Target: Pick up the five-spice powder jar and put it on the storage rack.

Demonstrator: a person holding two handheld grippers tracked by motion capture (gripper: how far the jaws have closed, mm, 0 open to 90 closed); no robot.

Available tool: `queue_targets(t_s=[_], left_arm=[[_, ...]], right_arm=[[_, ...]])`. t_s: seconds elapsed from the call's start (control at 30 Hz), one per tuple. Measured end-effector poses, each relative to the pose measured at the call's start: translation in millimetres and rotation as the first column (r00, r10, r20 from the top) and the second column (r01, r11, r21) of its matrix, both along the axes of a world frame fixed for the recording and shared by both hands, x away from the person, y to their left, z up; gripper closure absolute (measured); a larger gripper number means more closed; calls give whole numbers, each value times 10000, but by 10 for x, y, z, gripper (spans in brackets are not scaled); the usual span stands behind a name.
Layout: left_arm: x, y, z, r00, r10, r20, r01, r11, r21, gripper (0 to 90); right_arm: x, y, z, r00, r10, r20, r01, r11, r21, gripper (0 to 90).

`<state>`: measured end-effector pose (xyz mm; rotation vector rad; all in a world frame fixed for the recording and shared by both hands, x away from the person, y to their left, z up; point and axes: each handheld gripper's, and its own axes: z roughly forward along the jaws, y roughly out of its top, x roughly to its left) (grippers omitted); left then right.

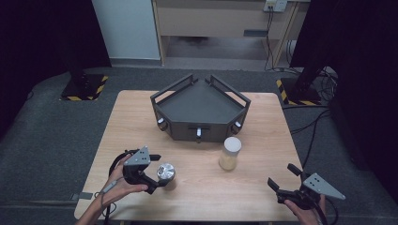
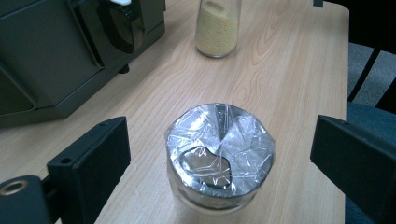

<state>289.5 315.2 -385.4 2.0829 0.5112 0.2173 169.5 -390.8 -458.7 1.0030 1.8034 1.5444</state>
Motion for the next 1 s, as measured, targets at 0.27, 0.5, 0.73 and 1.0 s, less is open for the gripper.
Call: queue_targets(t_s=[0.27,0.5,0.73,1.0], left_arm=[[69,-92,-72,9999,-85,-95,87,9995,294,62],[102,-105,-147,10000,-58,-69,59,9997,225,105],[114,-105,-175,9998,-172,24,171,9995,256,180],[87,-103,-189,9987,-387,333,381,9991,192,331]], right_arm=[[-5,0,2,10000,-9,-2,9,10000,-1,26],[-5,1,0,10000,-38,15,38,10000,-7,26],[-8,-2,0,10000,-48,17,48,10000,10,26],[-7,-3,0,10000,-44,2,44,10000,13,26]])
